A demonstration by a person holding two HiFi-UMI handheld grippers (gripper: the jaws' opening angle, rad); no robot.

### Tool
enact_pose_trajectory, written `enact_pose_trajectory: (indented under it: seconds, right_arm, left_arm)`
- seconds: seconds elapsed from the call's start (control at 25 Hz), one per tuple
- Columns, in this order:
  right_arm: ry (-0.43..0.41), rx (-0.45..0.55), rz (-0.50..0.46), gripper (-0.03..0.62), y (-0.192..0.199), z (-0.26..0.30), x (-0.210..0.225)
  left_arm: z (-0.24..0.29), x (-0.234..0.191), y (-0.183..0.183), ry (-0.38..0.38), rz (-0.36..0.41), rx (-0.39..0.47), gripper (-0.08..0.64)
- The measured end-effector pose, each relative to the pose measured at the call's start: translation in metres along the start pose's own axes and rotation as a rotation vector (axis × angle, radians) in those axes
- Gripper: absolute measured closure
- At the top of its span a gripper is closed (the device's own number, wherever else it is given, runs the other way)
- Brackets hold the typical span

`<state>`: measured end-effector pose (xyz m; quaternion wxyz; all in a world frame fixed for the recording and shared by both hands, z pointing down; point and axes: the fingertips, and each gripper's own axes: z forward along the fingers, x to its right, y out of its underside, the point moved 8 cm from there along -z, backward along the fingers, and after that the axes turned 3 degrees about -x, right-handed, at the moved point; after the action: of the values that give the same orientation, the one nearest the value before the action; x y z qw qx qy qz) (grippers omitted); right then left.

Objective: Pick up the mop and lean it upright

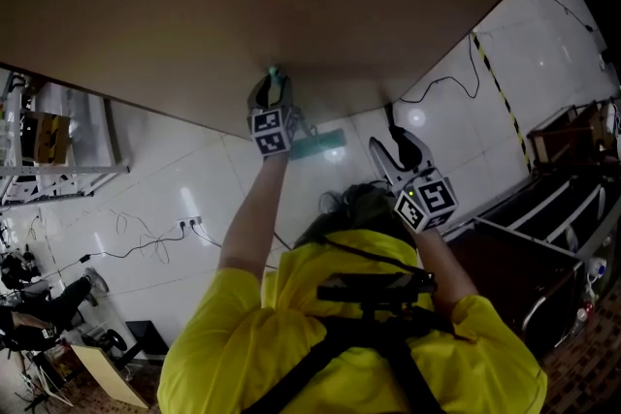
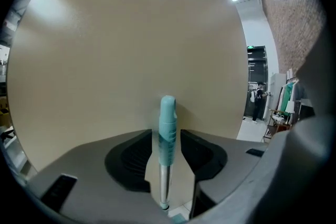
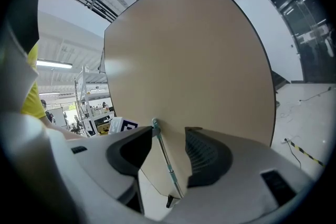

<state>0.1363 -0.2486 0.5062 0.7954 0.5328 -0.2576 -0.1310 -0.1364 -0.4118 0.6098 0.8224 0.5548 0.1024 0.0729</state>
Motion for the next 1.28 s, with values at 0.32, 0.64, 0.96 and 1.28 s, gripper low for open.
enact_pose_trajectory:
  seconds: [0.32,0.64,0.96,1.28]
  right_arm:
    - [0.006,0.050,-0.023,0.387,-0.016,-0.007,0.002]
    - [-0.012,0.122,-0.037,0.389,-0.042,-0.025,-0.007]
    - [0.003,0.237,-0.054,0.584,-0.074,-0.056,-0.020]
    - [-0.012,0.227,-0.069,0.584,-0.074,-0.059,-0.026]
  left_arm:
    - [-0.090,0.001,-0.021,0.023,-0.054,0.055,0.348]
    - [-0.226,0.023,-0.077,0.105,-0.026,0.192,0.486]
    - [-0.282,0.027,-0.097,0.075,0.049,0.267,0.541]
    - [-0.285,0.021,-0.079,0.055,-0.027,0.235,0.541]
